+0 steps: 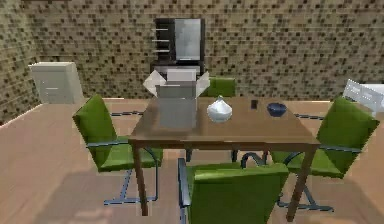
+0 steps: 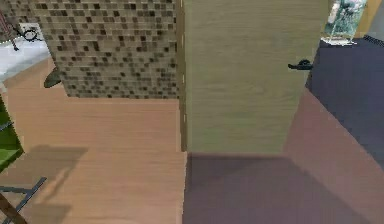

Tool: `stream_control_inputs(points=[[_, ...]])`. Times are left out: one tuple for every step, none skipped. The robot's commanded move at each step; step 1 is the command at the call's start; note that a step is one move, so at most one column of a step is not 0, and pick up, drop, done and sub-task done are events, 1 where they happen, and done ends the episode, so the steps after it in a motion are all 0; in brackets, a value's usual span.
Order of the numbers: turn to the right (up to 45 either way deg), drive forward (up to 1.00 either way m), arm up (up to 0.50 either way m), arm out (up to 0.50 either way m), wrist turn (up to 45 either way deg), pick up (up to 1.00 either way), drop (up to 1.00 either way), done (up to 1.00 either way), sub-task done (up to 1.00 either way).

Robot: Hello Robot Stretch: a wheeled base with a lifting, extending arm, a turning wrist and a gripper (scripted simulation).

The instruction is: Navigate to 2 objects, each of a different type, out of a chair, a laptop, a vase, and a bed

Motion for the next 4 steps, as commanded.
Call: stream_control_inputs(points=[[45.0,0.00,0.00,0.00,0.0,0.00,0.00,0.00,0.00],[45.0,0.00,0.00,0.00,0.0,0.00,0.00,0.00,0.00],[0.0,0.15,0.00,0.00,0.0,0.00,0.00,0.00,0.00],[-45.0,0.00,0.00,0.00,0.0,0.00,0.00,0.00,0.00]])
